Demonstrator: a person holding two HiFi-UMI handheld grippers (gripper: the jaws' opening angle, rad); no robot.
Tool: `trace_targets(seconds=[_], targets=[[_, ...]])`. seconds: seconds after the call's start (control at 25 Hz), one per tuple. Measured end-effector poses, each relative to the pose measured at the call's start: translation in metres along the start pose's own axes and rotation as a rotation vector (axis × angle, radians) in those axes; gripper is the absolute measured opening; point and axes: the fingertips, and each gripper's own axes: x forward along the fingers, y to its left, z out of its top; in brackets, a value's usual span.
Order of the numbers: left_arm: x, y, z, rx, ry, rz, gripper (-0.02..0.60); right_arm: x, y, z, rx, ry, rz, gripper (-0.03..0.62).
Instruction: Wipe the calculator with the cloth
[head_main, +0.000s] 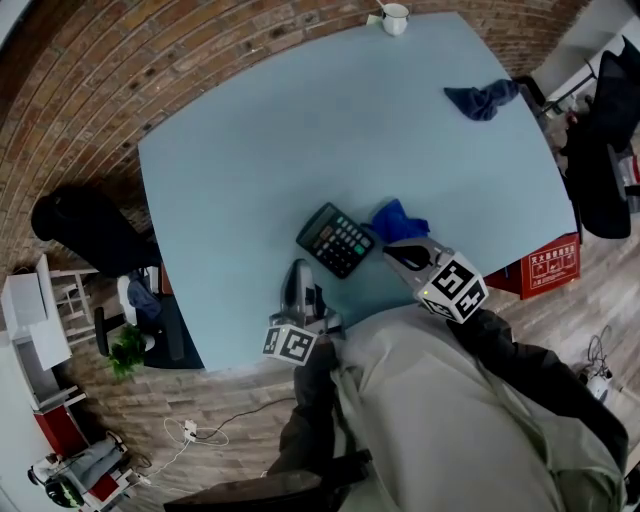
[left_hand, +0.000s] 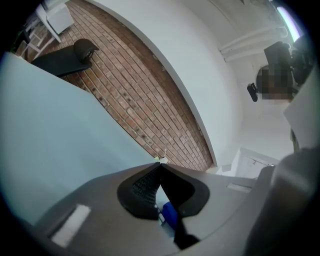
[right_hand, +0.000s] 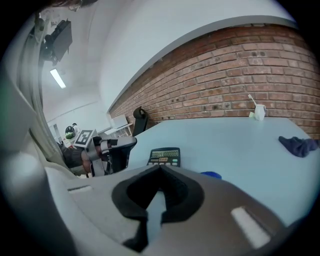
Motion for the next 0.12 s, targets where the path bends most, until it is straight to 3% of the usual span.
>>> trace_targets(seconds=[0.12], targets=[[0.0041,-0.0039,-0.0087,0.022,0.027,-0.004,0.003,-0.0032,-0.0018,-0.0052,-0.001,0.021,0.004,0.002]])
